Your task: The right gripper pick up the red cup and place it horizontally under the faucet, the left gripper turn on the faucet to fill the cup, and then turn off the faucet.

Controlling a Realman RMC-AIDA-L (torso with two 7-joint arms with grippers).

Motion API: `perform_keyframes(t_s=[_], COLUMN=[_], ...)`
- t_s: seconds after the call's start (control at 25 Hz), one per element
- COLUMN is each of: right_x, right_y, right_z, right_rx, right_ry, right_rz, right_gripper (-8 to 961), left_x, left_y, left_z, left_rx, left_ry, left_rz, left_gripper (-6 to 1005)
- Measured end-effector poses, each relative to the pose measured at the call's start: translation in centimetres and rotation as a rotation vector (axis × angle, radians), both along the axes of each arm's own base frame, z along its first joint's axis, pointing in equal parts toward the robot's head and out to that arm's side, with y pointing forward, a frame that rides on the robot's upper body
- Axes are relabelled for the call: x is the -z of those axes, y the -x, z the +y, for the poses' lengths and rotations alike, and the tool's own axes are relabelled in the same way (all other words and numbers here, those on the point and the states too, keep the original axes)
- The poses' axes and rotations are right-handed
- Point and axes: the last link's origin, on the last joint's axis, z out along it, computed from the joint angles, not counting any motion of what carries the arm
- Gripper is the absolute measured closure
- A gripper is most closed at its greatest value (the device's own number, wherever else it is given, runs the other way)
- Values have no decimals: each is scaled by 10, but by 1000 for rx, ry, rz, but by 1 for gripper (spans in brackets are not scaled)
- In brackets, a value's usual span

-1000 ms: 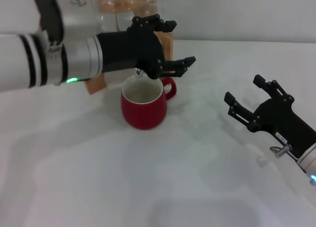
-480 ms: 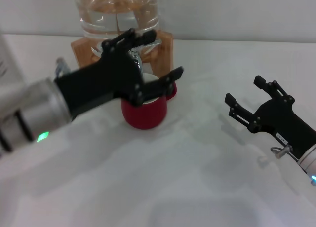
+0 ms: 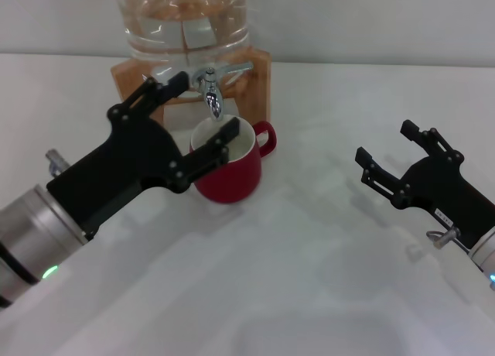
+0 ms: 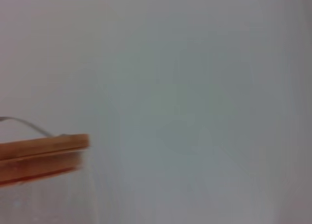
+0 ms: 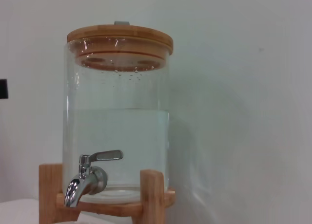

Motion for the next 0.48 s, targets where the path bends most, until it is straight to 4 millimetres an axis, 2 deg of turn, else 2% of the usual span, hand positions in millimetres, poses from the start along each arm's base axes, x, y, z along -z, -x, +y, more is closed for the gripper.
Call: perform_keyframes(t_s=[0.24, 0.48], right_x=[-1, 3], right_y=[0, 4], right_z=[2, 10], right_rx=[3, 9], right_ry=[-5, 11], right_rz=[0, -20], right_gripper=[84, 83], left_x=[1, -7], left_y=[20, 50], left_z=[-3, -6], left_rx=[-60, -150], left_ry=[-20, -49], left_rz=[-34, -61], left_gripper=[150, 150])
